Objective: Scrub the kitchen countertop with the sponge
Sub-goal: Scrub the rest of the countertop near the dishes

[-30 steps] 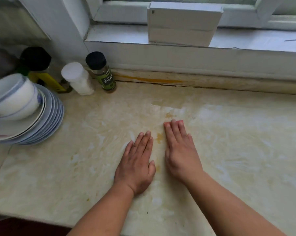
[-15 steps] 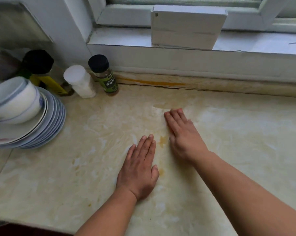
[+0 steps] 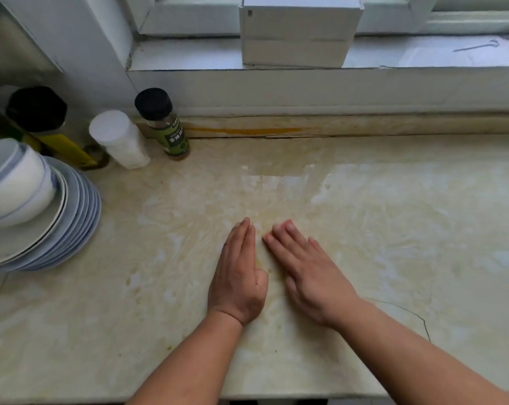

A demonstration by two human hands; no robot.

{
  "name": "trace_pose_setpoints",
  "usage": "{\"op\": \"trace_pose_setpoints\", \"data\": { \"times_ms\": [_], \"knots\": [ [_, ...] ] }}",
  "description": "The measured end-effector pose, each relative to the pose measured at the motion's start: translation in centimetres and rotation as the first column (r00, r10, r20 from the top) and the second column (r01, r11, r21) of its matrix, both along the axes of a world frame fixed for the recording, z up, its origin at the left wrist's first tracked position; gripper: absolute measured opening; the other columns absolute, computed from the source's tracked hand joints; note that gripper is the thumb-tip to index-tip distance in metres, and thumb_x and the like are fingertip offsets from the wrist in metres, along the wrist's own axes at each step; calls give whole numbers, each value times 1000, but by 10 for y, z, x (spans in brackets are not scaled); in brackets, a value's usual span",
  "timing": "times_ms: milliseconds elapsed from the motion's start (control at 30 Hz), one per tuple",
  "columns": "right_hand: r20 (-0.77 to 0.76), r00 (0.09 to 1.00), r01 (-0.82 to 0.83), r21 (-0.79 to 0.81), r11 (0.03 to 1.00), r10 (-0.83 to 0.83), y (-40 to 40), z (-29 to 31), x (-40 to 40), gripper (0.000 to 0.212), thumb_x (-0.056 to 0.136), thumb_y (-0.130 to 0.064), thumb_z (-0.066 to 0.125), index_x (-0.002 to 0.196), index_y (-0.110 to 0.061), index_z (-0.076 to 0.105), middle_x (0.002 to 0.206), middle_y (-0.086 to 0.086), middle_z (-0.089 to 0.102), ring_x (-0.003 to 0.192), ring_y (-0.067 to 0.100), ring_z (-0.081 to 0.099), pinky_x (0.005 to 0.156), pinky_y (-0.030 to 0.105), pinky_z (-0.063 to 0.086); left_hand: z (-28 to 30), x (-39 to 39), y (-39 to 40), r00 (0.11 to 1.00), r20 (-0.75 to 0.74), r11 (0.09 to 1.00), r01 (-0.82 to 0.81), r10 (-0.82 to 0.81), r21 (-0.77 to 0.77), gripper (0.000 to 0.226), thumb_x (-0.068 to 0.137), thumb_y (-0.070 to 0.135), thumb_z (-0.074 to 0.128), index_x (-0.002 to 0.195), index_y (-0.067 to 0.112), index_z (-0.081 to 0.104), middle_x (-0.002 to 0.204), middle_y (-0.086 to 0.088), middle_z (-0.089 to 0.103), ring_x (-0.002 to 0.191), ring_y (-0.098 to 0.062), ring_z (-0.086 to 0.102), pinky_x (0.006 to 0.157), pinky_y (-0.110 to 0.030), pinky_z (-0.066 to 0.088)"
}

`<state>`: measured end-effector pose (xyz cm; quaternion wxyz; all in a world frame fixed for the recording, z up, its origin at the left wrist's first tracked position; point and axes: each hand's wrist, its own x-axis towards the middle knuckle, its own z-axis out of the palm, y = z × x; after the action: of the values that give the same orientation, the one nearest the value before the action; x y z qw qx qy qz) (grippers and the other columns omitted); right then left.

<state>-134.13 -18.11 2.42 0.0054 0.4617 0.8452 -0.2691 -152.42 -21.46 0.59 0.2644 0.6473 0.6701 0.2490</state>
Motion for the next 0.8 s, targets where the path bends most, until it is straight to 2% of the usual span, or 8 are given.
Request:
{"op": "trace_pose_setpoints", "data": {
  "times_ms": [133, 200, 267, 333, 400, 500, 600, 800],
  "knots": [
    [-14, 997, 78, 29, 997, -78, -102, 1, 15, 83, 87, -30, 44, 164, -33, 10, 172, -13, 1, 158, 12, 0, 124, 36, 16, 2, -7, 3, 996, 82, 999, 24, -20, -48, 72, 91, 20, 34, 162, 6, 31, 172, -3, 22, 160, -15, 13, 130, -37, 15],
    [-14, 987, 158, 20, 987, -157, -117, -1, 10, 83, 87, -28, 45, 164, -29, 13, 172, -10, 3, 158, 14, 2, 122, 37, 17, 0, -13, -1, 981, -117, 983, 140, -153, -117, 73, 97, 28, 31, 166, 12, 15, 175, 4, 0, 160, -9, -12, 131, -37, 1],
    [-7, 982, 189, 16, 982, -189, -99, 0, -4, 81, 94, -26, 42, 163, -32, 0, 170, -13, -13, 156, 9, -15, 127, 36, 8, -2, -23, -16, 905, -352, 964, 179, -240, -198, 73, 103, 40, 24, 166, 16, -4, 171, 6, -25, 153, -7, -33, 127, -35, -15],
    [37, 977, 209, -5, 978, -208, -83, 4, -16, 81, 98, -26, 40, 162, -32, -9, 167, -15, -24, 152, 7, -28, 127, 38, -2, -2, -31, -47, 843, -459, 948, 168, -281, -272, 78, 101, 51, 14, 164, 18, -17, 167, 4, -36, 151, -10, -39, 125, -37, -19],
    [65, 973, 221, -4, 975, -220, -92, 2, -20, 84, 96, -24, 44, 162, -29, -9, 168, -11, -23, 153, 11, -26, 126, 38, -3, -1, -35, -84, 833, -468, 939, 162, -295, -305, 82, 98, 55, 13, 164, 15, -14, 170, 0, -30, 155, -14, -32, 128, -39, -14],
    [31, 981, 193, 8, 981, -193, -147, 1, -12, 87, 89, -23, 49, 164, -25, 6, 172, -5, -5, 158, 19, -5, 126, 38, 8, -2, -43, -123, 828, -482, 947, 166, -286, -276, 81, 100, 50, 28, 166, 8, 8, 176, -7, -5, 161, -21, -10, 126, -46, 4],
    [21, 985, 168, 28, 985, -169, -179, -2, -8, 83, 87, -28, 46, 164, -22, 16, 172, -2, 6, 158, 21, 7, 120, 41, 16, -6, -47, -133, 814, -503, 947, 167, -289, -274, 81, 99, 49, 34, 165, 5, 16, 176, -10, 4, 162, -25, -1, 124, -48, 11],
    [31, 979, 204, -3, 979, -204, -71, -1, -72, 80, 99, -25, 39, 162, -27, -11, 167, -9, -26, 151, 11, -31, 127, 42, -2, -6, -43, -129, 798, -537, 956, 165, -274, -242, 80, 96, 47, 38, 163, 4, 25, 174, -12, 13, 161, -29, 12, 123, -49, 14]
  ]
}}
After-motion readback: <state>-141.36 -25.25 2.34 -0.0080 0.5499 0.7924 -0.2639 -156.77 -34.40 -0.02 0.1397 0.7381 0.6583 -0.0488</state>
